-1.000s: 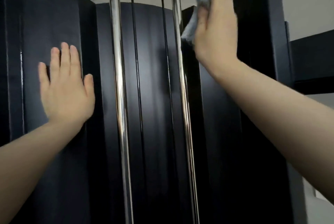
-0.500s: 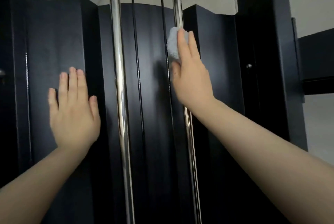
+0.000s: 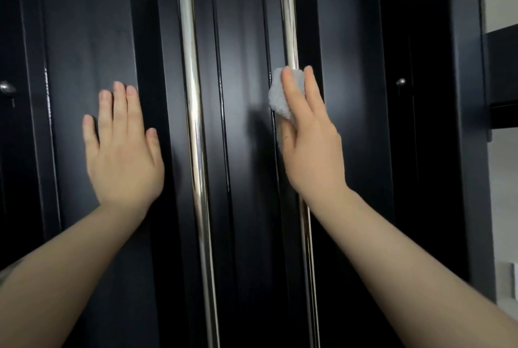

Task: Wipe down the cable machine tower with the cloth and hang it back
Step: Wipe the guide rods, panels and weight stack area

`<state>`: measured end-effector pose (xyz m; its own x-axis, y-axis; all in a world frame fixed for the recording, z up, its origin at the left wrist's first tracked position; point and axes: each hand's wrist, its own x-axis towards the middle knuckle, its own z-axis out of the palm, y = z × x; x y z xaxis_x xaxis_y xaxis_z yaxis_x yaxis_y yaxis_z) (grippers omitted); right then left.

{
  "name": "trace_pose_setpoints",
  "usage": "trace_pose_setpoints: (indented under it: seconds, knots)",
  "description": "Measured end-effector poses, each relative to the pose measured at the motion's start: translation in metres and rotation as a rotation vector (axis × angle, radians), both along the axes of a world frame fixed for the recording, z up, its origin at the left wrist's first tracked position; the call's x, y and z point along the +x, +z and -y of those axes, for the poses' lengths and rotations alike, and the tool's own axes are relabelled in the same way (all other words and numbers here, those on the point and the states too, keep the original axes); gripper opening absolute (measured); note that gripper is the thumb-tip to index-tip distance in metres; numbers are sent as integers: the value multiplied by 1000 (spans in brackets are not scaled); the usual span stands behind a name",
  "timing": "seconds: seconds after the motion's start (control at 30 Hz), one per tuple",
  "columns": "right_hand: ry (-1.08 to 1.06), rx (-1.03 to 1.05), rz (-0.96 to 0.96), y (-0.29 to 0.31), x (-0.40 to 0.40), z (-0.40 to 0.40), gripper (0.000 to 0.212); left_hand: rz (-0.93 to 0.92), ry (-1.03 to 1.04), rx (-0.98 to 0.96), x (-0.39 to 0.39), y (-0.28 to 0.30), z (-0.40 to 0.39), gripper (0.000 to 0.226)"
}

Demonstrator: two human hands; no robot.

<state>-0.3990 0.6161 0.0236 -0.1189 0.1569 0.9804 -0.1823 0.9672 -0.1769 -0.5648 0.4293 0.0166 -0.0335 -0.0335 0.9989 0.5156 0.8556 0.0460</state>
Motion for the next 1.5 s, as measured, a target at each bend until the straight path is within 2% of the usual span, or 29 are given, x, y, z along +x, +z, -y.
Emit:
trace_pose_setpoints:
  seconds: [0.2,0.3,0.47,0.6,0.73,0.83,0.97,1.1,1.2,1.27,1.4,1.5]
  knots:
    - [105,-36,98,-78,1,1,74,14,22,-8,0,-1,0,60]
    - [142,-8,117,-55,2,-7,73,20,38,-1,1,1,0,59]
    - [136,-9,-8,-6,-4,-6,67,48,56,-5,3,2,0,59]
    - [188,-152,45,-43,0,0,71,78,12,11,7,-9,2,59]
    - [240,-229,227,-89,12,-4,74,165,-39,-21,10,-74,8,60]
    - [219,-250,230,-67,13,-9,68,174,-45,-89,10,-98,13,59]
    - [188,-309,79,-39,5,0,59,198,-91,-44,12,-101,8,62]
    - [93,-299,47,-76,1,8,56,144,-100,-40,7,-103,8,60]
    - [145,-314,92,-114,2,4,56,117,-120,-31,7,-108,6,61]
    - [164,-334,146,-140,4,3,57,147,-125,-41,9,-127,5,63]
    - [218,-370,271,-181,13,3,53,185,-83,-185,13,-180,16,63]
    - [283,-395,328,-188,19,-1,48,193,-56,-204,11,-199,18,62]
